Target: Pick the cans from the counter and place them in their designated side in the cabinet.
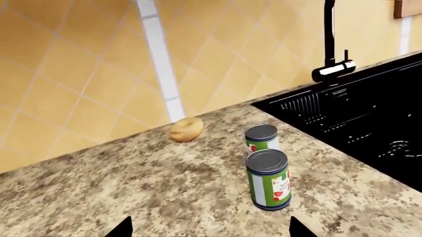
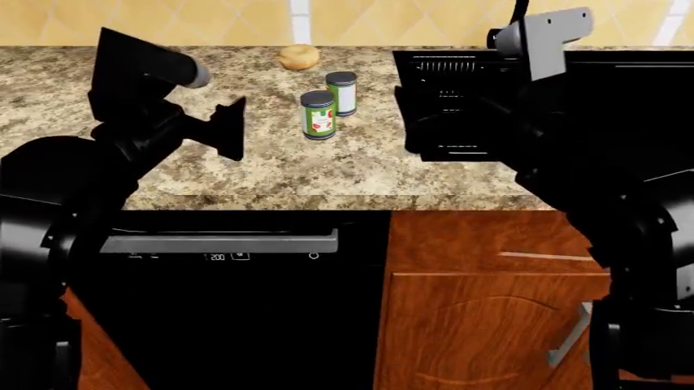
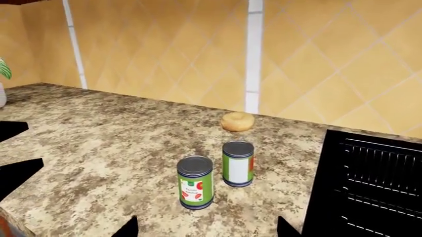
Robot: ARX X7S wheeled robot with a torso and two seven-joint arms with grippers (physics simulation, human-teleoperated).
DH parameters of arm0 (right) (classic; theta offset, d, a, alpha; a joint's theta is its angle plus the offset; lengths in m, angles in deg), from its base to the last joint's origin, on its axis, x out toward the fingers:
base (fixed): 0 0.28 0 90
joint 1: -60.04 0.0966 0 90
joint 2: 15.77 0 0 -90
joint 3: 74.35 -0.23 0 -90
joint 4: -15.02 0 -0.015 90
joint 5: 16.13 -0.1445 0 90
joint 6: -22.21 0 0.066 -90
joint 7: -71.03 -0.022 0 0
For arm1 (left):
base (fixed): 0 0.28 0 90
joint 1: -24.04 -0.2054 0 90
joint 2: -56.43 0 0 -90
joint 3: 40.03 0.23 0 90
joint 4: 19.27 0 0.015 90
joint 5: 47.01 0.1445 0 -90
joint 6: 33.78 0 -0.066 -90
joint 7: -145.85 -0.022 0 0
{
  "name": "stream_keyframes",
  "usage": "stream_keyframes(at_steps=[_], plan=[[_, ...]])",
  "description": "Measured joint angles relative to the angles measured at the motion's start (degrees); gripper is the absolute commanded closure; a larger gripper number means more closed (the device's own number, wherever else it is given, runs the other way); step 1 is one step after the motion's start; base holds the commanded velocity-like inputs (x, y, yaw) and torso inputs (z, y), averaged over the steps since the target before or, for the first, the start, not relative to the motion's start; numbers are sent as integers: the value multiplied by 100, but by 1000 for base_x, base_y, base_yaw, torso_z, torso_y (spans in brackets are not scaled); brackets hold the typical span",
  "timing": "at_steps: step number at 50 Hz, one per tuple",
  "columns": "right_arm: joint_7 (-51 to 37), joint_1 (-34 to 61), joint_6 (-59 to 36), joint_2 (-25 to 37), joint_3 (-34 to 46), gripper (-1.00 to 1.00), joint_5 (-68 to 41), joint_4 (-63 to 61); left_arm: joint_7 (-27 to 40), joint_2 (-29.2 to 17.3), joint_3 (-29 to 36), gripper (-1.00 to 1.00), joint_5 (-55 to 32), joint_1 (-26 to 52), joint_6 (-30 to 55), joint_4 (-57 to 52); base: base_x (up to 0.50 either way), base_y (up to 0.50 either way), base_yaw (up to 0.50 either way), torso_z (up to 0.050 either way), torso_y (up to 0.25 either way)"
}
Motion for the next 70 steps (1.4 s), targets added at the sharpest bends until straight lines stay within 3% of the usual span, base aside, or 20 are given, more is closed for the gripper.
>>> stream_keyframes(at_steps=[34,70], plan=[[217,182,-52,-60,349,-100,-13,411,-145,-59,170,-100,24,530,173,628,124,0,0,0,0],[223,247,-13,-50,451,-100,-55,441,-162,-98,206,-100,-60,624,289,550,325,0,0,0,0]])
